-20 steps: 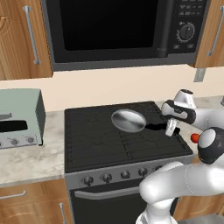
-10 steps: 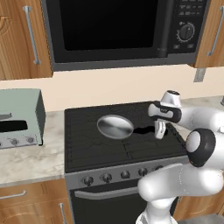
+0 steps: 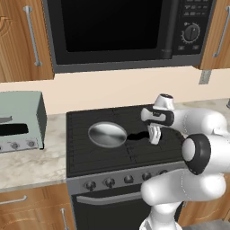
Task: Place the pan on the front left burner on the stove. Then place the tomato and the onion in the pan and turn on the front left burner.
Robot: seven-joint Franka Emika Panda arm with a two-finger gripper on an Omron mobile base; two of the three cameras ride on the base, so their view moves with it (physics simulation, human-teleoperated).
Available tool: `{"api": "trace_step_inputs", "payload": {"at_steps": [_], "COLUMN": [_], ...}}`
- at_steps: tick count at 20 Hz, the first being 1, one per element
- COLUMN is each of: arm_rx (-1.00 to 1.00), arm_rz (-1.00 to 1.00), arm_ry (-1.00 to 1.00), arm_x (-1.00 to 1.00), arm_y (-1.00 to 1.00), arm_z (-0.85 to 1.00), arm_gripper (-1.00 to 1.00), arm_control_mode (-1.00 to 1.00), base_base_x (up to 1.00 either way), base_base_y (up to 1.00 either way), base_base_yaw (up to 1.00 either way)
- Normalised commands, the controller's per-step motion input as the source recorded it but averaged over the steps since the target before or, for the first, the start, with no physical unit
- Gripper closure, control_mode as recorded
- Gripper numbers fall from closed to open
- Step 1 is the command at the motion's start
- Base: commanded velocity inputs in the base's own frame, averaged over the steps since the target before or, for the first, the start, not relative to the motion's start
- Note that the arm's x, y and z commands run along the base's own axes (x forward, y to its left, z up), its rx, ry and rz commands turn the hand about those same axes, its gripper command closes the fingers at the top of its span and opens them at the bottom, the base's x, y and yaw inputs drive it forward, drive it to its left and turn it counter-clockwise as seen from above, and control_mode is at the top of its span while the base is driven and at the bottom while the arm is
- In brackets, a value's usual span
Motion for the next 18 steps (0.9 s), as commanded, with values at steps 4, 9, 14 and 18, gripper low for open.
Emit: {"api": "trace_step_inputs", "payload": {"at_steps": [4, 9, 14, 18], "arm_rx": [0.00, -0.01, -0.02, -0.02], "arm_rz": [0.06, 0.01, 0.00, 0.00], "arm_ry": [0.00, 0.00, 0.00, 0.00], "arm_x": [0.09, 0.20, 0.27, 0.27], "arm_y": [0.39, 0.28, 0.10, 0.00], "arm_z": [0.00, -0.02, -0.13, -0.18], "arm_gripper": [1.00, 1.00, 1.00, 1.00], "arm_control_mode": [-1.00, -1.00, -1.00, -1.00], "base_base_x": [0.00, 0.00, 0.00, 0.00], "base_base_y": [0.00, 0.00, 0.00, 0.00], "base_base_yaw": [0.00, 0.00, 0.00, 0.00]}}
